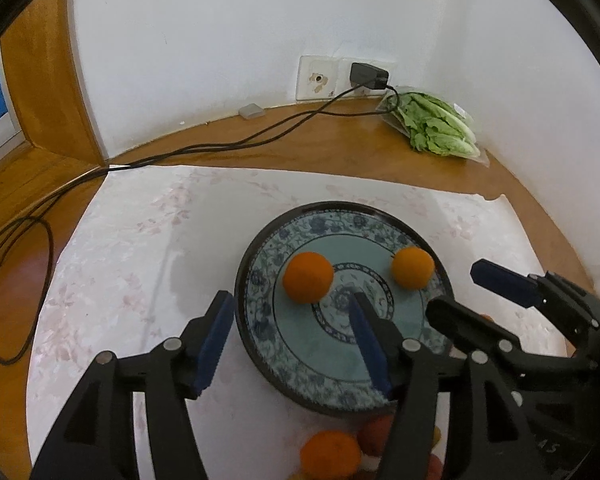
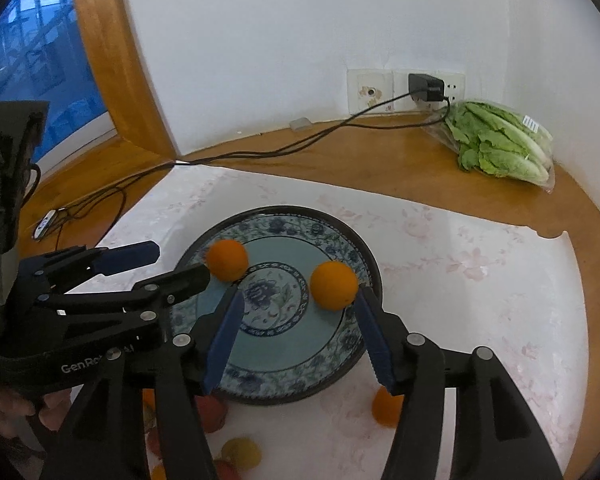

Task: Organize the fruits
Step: 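Withdraw both open tools from the plate back toward the fruit pile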

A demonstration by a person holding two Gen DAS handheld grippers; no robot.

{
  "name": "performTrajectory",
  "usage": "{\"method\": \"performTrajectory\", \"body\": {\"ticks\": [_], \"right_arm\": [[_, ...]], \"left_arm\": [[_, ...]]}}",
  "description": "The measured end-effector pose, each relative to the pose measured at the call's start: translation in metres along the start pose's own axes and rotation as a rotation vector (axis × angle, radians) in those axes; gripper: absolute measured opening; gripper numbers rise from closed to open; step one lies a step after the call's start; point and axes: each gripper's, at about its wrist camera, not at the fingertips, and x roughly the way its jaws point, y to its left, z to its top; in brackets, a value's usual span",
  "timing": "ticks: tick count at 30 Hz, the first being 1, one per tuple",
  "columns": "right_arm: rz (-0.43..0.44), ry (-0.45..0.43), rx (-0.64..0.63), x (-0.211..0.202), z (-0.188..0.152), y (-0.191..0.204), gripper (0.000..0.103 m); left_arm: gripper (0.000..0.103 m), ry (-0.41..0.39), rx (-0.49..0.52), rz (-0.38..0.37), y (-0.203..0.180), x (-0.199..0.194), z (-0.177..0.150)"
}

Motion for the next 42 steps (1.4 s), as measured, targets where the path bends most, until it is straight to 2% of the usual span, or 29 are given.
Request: {"method": "performTrajectory", "body": {"ticks": [10, 16, 21, 27, 34, 42], "right_arm": [[0.017, -0.031, -0.01, -0.036, -0.013, 0.013, 0.061], [0.043, -0.032, -0.013, -0.051, -0.025, 0.022, 0.061], [0.012, 0.013, -0.024, -0.054, -0.038, 0.027, 0.061], [0.016, 0.051, 0.005, -0.058, -0.055, 0.026, 0.061], [0.012, 0.067, 0.019, -0.062, -0.073, 0.025, 0.061], [-0.019, 0.071, 0.079, -0.07, -0.09, 0.002, 0.061]], "left_arm": [[0.067, -0.034, 0.03, 0.005, -0.007, -0.038, -0.018], [0.069, -0.022, 0.026, -0.017, -0.006, -0.051, -0.032], [0.069, -0.003, 0.016, -0.027, -0.001, -0.056, -0.044], [0.07, 0.027, -0.004, -0.04, 0.006, -0.057, -0.064], [0.07, 0.049, -0.025, -0.07, 0.008, -0.058, -0.08], [0.07, 0.057, -0.014, -0.096, 0.0, -0.056, -0.091]]}}
